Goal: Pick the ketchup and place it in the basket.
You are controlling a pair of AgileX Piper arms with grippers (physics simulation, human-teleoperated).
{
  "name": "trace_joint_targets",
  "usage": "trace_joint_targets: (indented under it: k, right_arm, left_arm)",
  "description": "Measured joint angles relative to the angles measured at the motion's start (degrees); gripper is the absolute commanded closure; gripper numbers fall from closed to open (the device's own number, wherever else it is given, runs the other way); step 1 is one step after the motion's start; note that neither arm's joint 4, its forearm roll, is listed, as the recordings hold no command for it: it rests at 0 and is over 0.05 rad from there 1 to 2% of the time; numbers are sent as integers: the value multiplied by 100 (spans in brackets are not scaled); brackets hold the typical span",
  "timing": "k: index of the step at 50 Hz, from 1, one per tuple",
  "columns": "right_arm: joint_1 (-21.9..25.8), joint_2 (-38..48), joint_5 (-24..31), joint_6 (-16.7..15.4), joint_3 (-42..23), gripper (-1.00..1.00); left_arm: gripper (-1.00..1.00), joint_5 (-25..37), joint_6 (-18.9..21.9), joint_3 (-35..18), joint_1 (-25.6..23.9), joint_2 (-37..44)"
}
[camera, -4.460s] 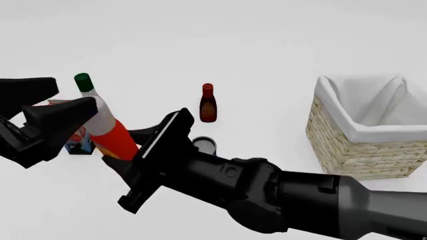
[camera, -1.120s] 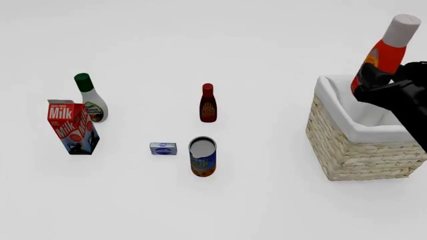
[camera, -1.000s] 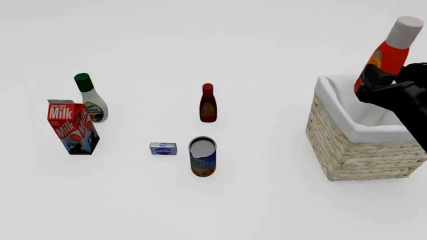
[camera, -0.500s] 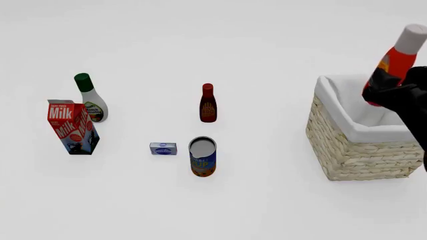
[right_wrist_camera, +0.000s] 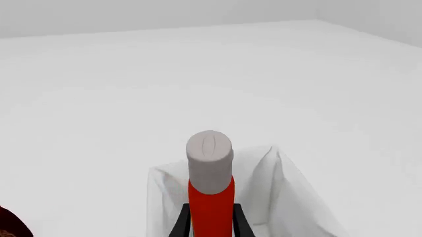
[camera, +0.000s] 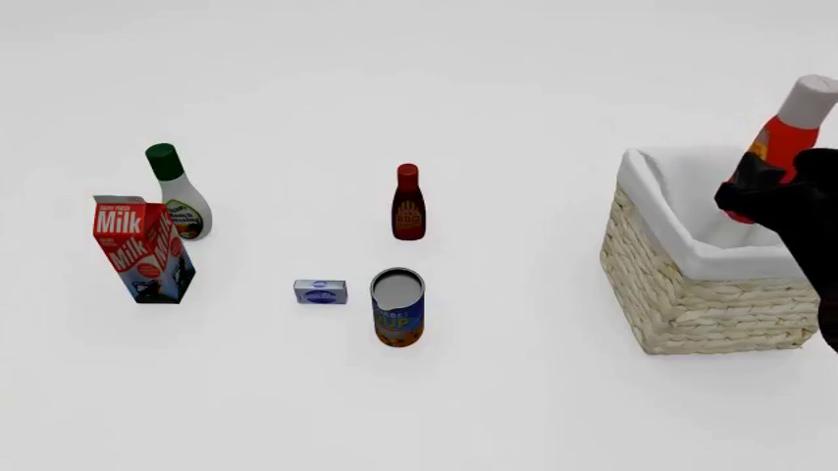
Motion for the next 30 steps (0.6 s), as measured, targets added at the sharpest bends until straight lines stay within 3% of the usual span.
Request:
trace_joint_targets:
  k: [30]
  right_arm:
    - [-223,687,-315,0,-22,100]
  left_arm:
    - [-100,-1,-12,-23,-23,15]
